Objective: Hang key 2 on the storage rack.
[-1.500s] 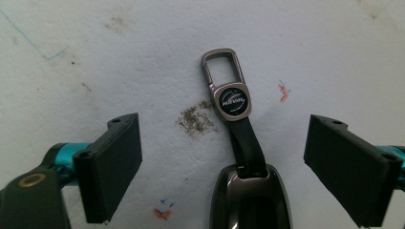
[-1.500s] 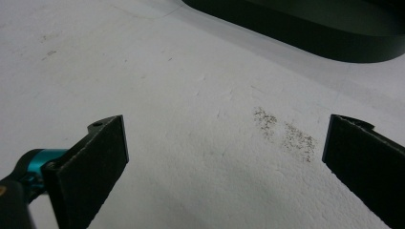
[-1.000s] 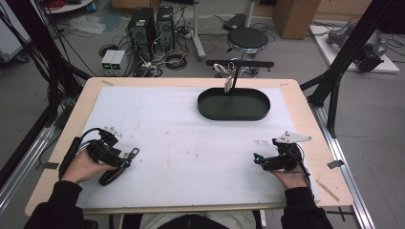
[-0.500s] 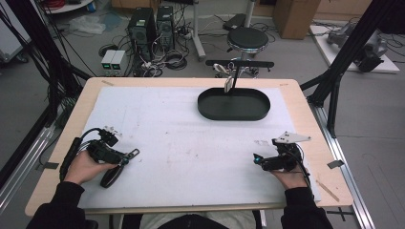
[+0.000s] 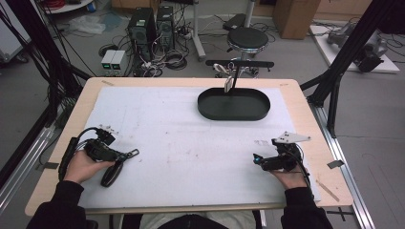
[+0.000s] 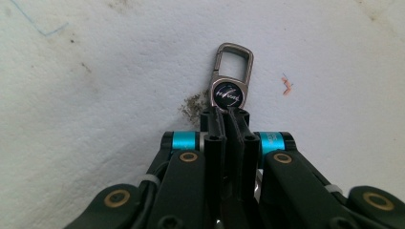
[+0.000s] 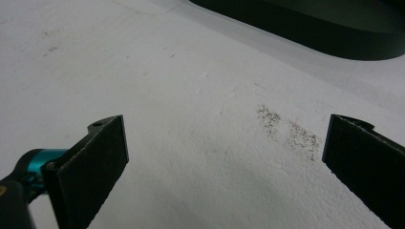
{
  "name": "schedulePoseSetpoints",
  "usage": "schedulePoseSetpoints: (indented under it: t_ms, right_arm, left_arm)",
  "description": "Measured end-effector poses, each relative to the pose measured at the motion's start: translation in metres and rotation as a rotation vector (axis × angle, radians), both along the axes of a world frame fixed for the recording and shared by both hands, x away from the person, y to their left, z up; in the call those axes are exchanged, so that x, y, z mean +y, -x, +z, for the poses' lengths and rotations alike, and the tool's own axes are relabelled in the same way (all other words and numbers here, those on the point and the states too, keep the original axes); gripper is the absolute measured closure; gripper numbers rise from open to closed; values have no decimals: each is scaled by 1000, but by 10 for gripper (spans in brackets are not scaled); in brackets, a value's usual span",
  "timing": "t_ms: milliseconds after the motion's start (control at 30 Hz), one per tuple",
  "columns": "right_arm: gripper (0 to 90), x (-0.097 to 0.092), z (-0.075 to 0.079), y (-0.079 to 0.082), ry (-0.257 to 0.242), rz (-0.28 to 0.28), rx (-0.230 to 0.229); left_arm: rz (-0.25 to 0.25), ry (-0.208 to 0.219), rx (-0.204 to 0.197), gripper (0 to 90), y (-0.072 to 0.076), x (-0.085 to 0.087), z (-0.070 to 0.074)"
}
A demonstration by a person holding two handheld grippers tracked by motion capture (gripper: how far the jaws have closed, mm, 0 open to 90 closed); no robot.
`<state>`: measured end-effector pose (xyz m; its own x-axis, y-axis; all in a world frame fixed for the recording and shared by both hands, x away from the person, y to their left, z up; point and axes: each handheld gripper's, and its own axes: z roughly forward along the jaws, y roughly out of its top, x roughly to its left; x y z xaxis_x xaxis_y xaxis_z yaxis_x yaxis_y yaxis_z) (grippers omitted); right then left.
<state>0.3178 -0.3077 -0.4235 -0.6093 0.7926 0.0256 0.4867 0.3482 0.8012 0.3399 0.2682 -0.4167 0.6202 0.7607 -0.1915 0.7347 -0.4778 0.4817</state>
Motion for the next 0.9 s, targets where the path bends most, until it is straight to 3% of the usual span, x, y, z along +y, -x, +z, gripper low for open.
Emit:
schedulePoseSetpoints:
  t_ms: [233, 500, 900]
  right_arm:
    - [8, 1, 0, 0, 2, 5, 3]
    - [8, 1, 0, 0, 4, 1, 2]
    - [8, 1, 0, 0, 5, 3, 1]
  left_arm:
    - [-4, -7, -24, 854, 1, 1, 12]
    - [0, 10, -89, 853, 1, 2, 33]
    - [-30, 31, -174, 854, -7, -14, 65]
